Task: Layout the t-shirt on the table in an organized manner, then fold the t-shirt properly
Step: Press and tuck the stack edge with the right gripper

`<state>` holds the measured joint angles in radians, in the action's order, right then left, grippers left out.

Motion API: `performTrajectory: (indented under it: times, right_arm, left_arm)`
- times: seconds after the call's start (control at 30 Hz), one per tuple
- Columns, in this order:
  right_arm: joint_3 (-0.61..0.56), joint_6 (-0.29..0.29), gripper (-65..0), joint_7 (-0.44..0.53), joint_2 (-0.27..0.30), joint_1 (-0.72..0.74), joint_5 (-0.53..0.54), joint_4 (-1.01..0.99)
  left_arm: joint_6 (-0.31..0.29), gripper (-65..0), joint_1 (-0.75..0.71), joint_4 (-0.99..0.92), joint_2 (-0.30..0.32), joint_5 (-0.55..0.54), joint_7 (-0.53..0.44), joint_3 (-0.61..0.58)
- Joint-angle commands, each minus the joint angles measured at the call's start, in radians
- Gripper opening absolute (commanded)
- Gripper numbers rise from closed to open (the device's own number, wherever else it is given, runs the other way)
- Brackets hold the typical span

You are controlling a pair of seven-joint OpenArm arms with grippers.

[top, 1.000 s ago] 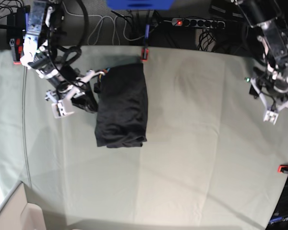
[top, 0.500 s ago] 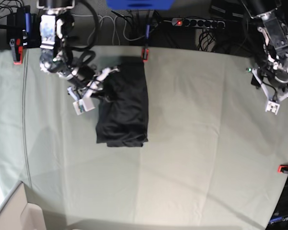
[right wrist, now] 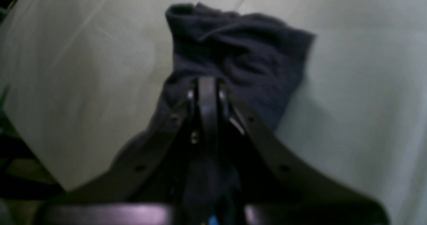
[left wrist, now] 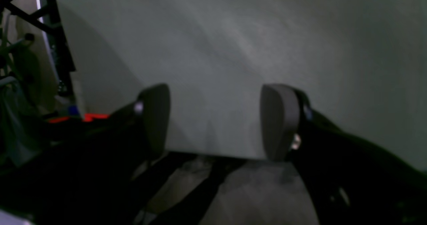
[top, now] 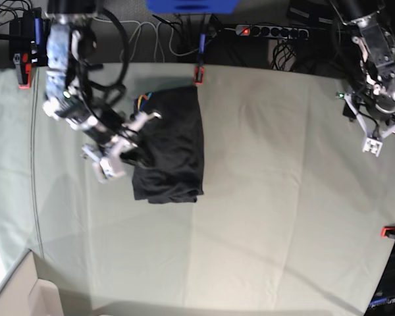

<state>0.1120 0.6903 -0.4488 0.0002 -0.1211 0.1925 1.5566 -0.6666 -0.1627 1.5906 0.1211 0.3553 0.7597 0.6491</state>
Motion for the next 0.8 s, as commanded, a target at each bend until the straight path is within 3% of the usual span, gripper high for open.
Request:
performTrajectory:
  times: [0.0, 0.4, 0.77]
  right_arm:
    - [-0.004, 0.008, -65.0, 0.032, -0.002, 0.045, 0.019, -0.015]
    - [-0.159, 0.008, -65.0, 0.051, -0.009, 0.398, 0.02, -0.534]
    - [-0.174, 0.008, -65.0, 0.213, -0.022, 0.542, 0.02, -0.701]
  left_arm:
    - [0.005, -24.2, 0.001, 0.02, 0.009, 0.0, -0.006, 0.004]
    - [0.005, -24.2, -0.116, 0.021, 0.001, 0.0, -0.007, 0.004]
    - [0.005, -24.2, -0.168, 0.018, -0.011, -0.002, -0.018, 0.131]
